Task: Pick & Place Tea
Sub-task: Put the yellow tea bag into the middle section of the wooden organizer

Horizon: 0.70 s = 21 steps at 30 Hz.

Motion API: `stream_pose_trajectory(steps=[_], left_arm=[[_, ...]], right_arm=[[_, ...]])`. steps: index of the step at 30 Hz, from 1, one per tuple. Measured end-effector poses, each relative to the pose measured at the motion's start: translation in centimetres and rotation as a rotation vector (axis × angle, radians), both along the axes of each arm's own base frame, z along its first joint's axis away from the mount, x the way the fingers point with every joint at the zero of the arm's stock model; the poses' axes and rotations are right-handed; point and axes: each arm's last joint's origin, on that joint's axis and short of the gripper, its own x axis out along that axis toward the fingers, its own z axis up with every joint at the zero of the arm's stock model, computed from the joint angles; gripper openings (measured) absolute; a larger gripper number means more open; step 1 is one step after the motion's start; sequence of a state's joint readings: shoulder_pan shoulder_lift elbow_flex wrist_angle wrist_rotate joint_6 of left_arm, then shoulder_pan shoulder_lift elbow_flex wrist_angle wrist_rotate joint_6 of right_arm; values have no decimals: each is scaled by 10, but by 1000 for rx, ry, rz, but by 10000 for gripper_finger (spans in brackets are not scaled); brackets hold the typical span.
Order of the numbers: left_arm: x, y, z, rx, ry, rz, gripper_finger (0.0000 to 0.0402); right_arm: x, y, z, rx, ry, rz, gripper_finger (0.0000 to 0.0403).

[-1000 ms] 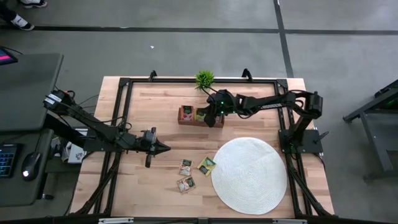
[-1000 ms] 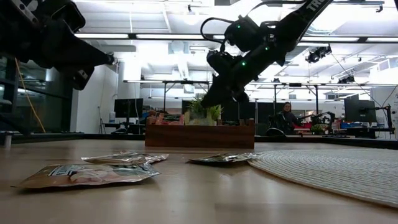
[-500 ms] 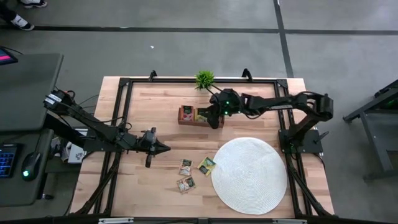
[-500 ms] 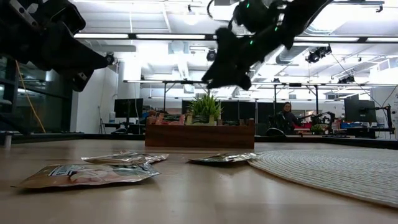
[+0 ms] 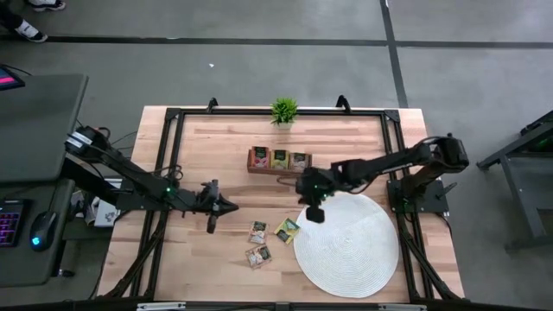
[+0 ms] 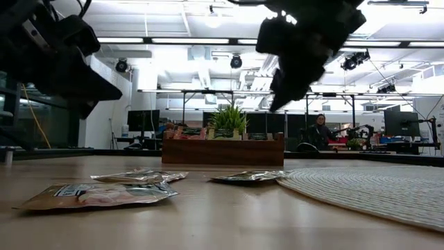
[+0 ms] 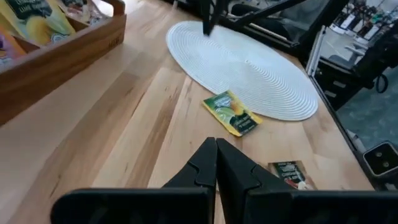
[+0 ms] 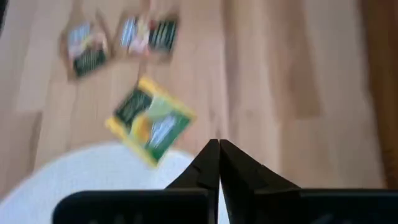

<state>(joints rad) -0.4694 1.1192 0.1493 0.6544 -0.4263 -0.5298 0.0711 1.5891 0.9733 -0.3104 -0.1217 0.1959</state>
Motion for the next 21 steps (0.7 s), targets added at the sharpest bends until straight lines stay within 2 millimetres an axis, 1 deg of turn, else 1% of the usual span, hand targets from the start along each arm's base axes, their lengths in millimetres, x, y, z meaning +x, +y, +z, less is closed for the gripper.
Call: stream_pose_trajectory(steps=[4,8,11,21], left_arm=[[7,-3,1,-12,7,5,1],[17,-9,5,-9,15,1,1],[24,-13,5,-3,30,-2,1],[44,-24,5,-8,61,-49,1]], right_arm=[[1,17,-18,1,77,72,2],[4,36,-33,14,105,142,1],[5,45,-41,12,123,162,1],[13,60,-62,17,114,153,1]])
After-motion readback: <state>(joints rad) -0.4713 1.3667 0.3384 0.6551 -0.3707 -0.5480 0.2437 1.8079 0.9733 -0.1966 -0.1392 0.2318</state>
